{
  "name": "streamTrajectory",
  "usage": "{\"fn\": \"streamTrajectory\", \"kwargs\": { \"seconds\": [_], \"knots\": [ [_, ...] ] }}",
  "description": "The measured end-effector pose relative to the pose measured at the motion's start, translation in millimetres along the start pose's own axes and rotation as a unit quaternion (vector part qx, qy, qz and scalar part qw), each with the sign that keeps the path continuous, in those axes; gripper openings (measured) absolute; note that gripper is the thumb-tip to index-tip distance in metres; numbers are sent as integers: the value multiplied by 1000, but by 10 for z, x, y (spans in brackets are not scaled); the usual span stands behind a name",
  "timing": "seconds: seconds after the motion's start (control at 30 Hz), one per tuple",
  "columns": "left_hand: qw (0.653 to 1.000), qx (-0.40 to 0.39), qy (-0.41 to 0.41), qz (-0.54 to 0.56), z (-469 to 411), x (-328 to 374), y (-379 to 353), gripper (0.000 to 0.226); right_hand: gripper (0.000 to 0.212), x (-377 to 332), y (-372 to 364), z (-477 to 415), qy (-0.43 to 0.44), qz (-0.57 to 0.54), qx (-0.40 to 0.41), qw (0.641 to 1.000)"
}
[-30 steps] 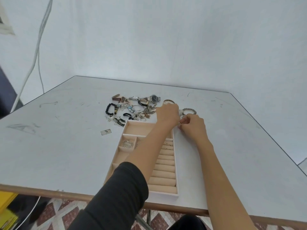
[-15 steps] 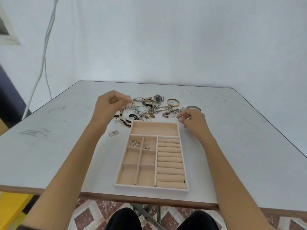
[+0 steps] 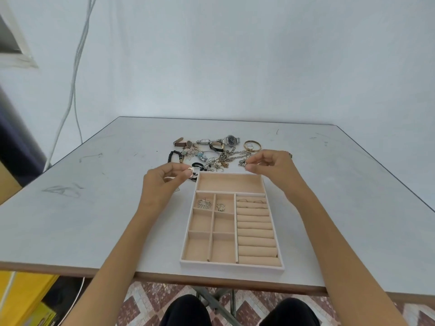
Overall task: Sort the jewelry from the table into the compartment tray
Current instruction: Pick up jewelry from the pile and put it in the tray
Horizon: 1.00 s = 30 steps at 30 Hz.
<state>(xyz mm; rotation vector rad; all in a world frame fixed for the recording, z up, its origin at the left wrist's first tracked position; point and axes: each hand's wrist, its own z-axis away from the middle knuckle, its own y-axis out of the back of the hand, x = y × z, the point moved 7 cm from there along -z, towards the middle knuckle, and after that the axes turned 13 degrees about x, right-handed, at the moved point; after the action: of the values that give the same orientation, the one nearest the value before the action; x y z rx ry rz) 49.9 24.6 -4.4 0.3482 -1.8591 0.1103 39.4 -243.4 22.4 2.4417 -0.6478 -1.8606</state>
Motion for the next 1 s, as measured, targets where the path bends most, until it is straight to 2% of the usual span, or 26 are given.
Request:
{"fn": "streamTrajectory", "kwargs": {
  "seconds": [0.2, 0.33, 0.47, 0.73, 0.93, 1.0],
  "knots": [
    [1000, -16, -25, 0, 14, -2, -6, 8, 14, -152, -388, 269, 17, 65, -179, 981],
    [999, -15, -35, -5, 8, -13, 6, 13, 18, -97, -556, 352, 21, 106, -232, 967],
    [999, -19, -45, -20, 14, -5, 2, 12, 5, -13, -642, 360, 39, 151, -228, 961],
    [998, -18, -61, -25, 33, 27, -7, 13, 25, 42, -657, 344, 42, 165, -203, 964],
    [997, -18, -71, -34, 23, 26, -6, 13, 3, -101, -635, 292, 105, 172, -137, 970],
    [997, -17, -71, -36, 22, 26, -4, 12, 5, -162, -660, 319, 120, 139, -134, 974]
  ]
}}
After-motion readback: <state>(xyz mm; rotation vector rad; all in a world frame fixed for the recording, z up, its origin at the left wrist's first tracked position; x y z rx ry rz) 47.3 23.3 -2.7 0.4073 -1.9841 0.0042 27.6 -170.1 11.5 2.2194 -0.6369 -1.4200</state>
